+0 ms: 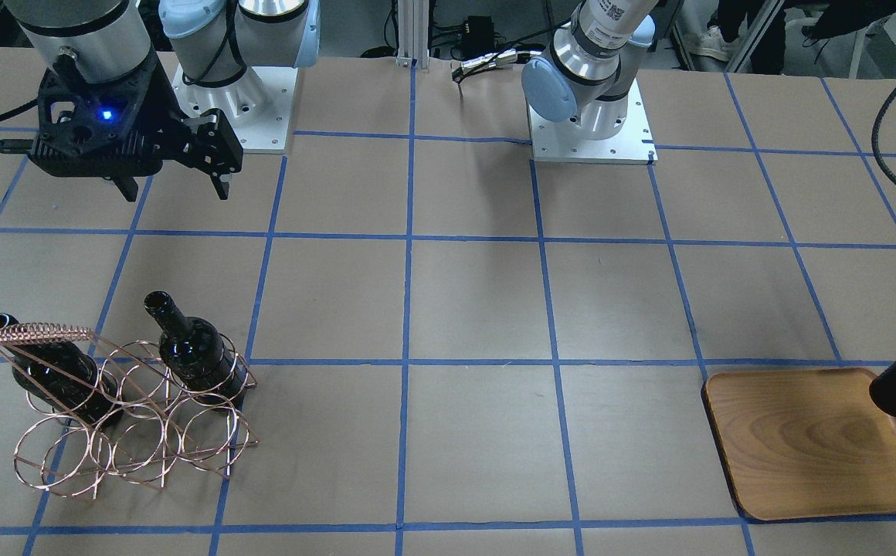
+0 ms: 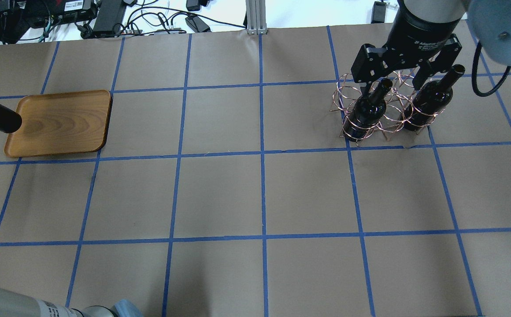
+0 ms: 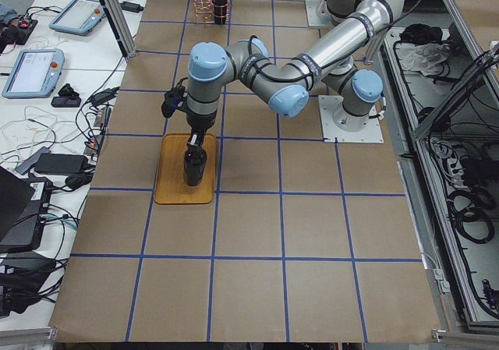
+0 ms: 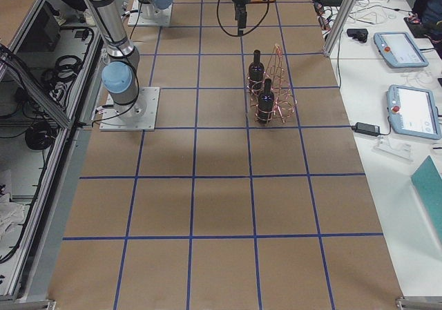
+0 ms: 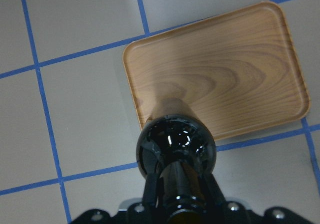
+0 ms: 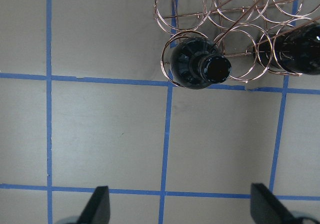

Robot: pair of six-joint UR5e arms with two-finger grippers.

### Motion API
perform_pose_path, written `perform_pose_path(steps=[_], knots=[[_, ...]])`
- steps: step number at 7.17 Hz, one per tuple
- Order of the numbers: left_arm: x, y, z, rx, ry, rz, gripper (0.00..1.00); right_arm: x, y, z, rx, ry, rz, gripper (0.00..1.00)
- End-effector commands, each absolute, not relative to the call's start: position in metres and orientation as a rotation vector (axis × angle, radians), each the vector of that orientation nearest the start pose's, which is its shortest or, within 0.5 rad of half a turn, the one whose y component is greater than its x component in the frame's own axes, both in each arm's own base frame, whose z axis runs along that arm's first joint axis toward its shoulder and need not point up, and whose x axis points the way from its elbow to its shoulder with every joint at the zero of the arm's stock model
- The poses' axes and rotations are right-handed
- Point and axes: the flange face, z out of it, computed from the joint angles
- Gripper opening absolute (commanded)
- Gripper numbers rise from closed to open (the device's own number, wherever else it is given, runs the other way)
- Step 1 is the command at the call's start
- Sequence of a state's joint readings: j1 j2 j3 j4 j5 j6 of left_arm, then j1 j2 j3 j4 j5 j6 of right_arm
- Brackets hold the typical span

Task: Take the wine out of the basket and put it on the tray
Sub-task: 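Lower the bottle onto the tray and open the left gripper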

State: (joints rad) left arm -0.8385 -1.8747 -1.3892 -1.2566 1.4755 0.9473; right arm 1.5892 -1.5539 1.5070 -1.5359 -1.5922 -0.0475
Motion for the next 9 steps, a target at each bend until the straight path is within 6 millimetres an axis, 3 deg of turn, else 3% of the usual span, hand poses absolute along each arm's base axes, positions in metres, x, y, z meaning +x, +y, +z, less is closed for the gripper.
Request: perform_pose_path(steps=[1,4,5,6,7,9], knots=[[0.322,-0.579,0.414,0.266,3.083,-0.298,0.00,0.140,-0.495,0.509,-0.104,3.163,-0.021,1.00],[0.325,-0.583,0.396,0.242,3.099,-0.263,0.00,0.141,-0.495,0.509,-0.107,3.163,-0.016,1.00],[0.324,-0.582,0.396,0.241,3.103,-0.250,0.09,0.141,-0.495,0.509,-0.107,3.163,-0.014,1.00],[0.324,-0.581,0.395,0.258,3.106,-0.252,0.62,0.141,-0.494,0.508,-0.107,3.163,-0.007,1.00],[0.321,-0.578,0.402,0.255,3.101,-0.249,0.98,0.141,-0.494,0.508,-0.107,3.161,-0.004,1.00],[0.316,-0.569,0.418,0.256,3.081,-0.216,1.00,0.142,-0.494,0.509,-0.109,3.155,-0.009,1.00]])
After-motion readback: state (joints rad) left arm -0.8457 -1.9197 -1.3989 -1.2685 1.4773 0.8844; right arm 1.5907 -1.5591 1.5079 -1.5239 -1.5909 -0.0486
